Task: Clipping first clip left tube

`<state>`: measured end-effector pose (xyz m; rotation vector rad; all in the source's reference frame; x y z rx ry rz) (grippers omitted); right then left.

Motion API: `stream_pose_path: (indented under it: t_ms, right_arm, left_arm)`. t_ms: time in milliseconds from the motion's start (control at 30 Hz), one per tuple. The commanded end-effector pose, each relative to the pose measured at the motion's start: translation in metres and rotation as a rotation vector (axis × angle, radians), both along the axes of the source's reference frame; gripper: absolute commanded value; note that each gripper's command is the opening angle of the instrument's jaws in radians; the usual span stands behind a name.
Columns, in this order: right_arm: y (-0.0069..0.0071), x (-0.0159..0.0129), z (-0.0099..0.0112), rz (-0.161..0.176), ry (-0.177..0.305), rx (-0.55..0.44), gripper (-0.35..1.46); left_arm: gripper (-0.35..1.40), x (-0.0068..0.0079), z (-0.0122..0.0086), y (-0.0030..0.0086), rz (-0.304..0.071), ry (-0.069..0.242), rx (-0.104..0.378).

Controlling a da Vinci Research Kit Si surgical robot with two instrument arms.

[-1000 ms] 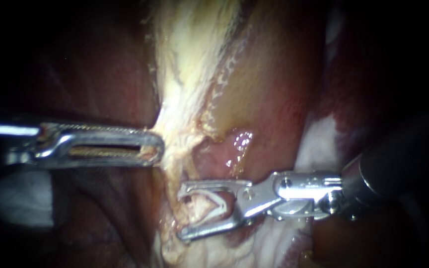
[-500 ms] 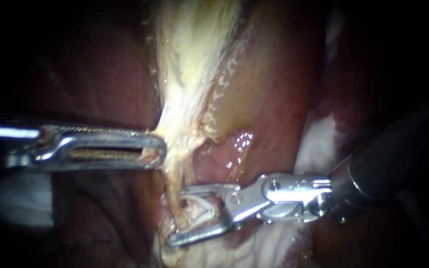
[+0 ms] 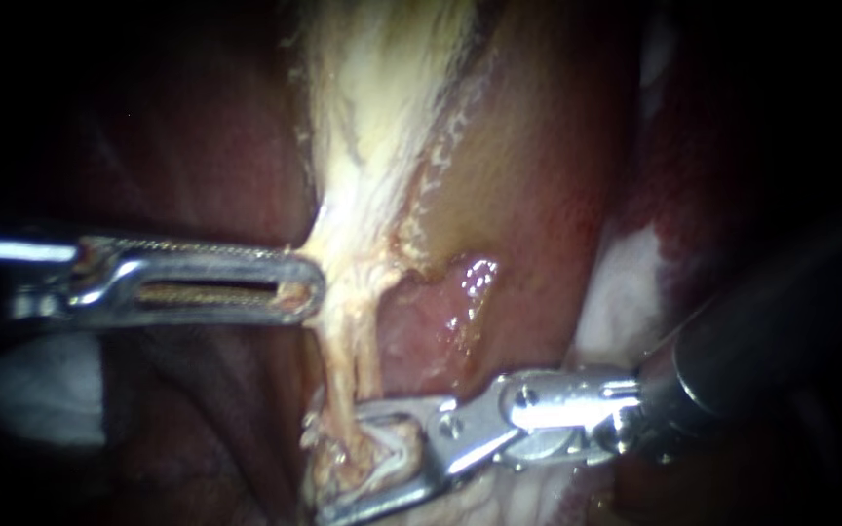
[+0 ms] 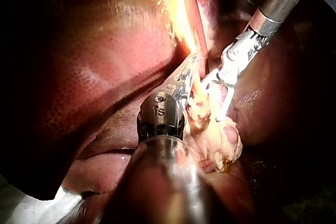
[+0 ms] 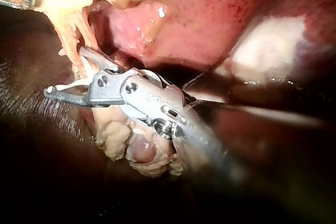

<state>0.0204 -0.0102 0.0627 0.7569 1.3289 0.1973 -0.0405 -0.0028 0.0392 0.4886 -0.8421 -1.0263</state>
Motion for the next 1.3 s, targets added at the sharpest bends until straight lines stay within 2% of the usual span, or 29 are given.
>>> stream_pose_path:
  t_ms: [33, 467, 700, 767, 900, 1067, 1300]
  right_arm:
    - [-0.0001, 0.0002, 0.0001, 0.0, -0.002, 0.0, 0.57]
    - [-0.0002, 0.0012, 0.0014, 0.004, -0.005, -0.004, 0.53]
    - [0.0, 0.0011, 0.0022, -0.008, -0.025, -0.009, 0.46]
    - [0.0001, 0.0009, 0.0024, -0.007, -0.044, -0.016, 0.38]
    - [0.0006, 0.0, 0.0028, 0.001, -0.054, -0.018, -0.04]
    - [0.001, -0.001, 0.0027, 0.013, -0.064, -0.02, -0.35]
    - [0.001, -0.0008, 0.003, 0.013, -0.067, -0.021, -0.35]
  left_arm:
    - [-0.35, -0.0001, 0.0, 0.0, 0.0, -0.001, 0.001]
    - [-0.35, -0.0002, 0.0, 0.0001, 0.0, -0.001, 0.001]
    - [-0.35, -0.0002, 0.0, 0.0001, -0.001, -0.001, 0.001]
    - [-0.35, -0.0002, 0.0, 0.0001, -0.001, 0.0, 0.001]
    - [-0.35, -0.0002, -0.0001, 0.0, -0.001, 0.0, 0.001]
    - [-0.35, -0.0002, -0.0002, 0.0, -0.001, 0.0, 0.001]
    - [-0.35, -0.0002, -0.0003, 0.0, -0.001, 0.0, 0.002]
